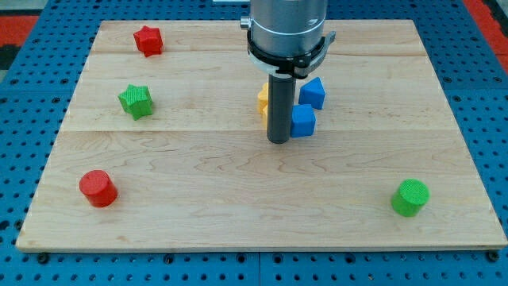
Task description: Move the blue blocks closer to the yellow blocks
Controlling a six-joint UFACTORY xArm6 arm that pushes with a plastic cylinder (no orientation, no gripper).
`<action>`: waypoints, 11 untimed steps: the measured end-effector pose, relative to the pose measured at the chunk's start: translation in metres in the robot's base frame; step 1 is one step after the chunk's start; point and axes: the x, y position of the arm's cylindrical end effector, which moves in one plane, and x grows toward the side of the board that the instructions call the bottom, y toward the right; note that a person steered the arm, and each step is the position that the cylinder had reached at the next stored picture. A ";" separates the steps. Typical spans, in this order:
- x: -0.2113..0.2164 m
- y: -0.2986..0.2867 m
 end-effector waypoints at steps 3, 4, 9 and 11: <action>0.047 0.012; 0.078 0.041; -0.036 0.100; -0.031 0.073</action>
